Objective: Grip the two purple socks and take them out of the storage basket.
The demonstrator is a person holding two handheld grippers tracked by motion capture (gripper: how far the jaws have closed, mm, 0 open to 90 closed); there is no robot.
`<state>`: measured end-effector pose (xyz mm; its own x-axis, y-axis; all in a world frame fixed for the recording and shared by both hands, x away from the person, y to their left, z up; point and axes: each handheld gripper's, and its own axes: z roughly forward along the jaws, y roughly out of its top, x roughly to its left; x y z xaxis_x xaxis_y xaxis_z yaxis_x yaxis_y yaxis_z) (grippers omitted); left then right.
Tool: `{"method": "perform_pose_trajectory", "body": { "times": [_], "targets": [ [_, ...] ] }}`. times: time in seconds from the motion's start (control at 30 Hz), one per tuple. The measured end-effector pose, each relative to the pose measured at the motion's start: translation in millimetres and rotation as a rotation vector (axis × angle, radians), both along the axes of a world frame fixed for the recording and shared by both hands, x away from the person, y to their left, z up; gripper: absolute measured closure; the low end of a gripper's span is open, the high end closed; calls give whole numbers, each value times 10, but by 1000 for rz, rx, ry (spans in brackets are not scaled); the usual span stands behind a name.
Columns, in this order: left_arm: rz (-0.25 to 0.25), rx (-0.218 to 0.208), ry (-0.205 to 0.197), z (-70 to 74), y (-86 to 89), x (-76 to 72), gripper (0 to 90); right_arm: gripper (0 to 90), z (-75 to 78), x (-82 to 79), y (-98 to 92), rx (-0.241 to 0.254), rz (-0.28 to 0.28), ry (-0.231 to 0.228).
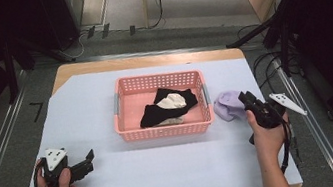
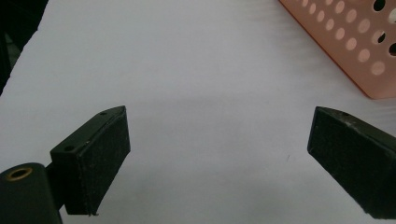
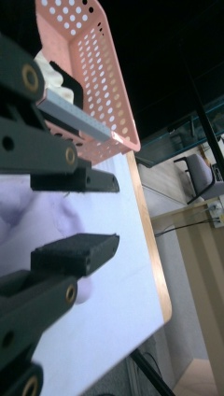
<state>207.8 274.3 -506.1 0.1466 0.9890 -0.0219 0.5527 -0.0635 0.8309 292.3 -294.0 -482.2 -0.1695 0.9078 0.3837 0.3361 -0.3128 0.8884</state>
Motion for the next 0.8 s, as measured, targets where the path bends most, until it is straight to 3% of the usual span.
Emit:
{"method": "perform_pose_trajectory", "body": {
  "times": [0.03, 0.17, 0.3, 0.53, 0.57, 0.63, 0.67, 0.8],
  "targets": [
    [1, 1, -1, 0, -1, 0, 64, 642, -4, -64, -65, -37, -4, -6],
    [5, 1, -1, 0, -6, -2, 64, 603, -7, -183, -146, -72, -5, -17],
    [8, 3, -3, 1, -8, -5, 64, 531, -28, -293, -204, -137, -6, -36],
    [6, 5, -5, 1, -9, -6, 64, 457, -38, -455, -275, -218, 13, -20],
    [5, 5, -4, 1, -9, -6, 64, 455, -53, -514, -301, -257, 21, -46],
    [6, 4, -5, 1, -10, -6, 64, 452, -60, -535, -311, -253, 29, -51],
    [5, 5, -8, 0, -10, -6, 64, 434, -83, -586, -348, -225, 49, -57],
    [6, 4, -8, -1, -10, -7, 64, 420, -123, -668, -386, -226, 76, -48]
  ]
}}
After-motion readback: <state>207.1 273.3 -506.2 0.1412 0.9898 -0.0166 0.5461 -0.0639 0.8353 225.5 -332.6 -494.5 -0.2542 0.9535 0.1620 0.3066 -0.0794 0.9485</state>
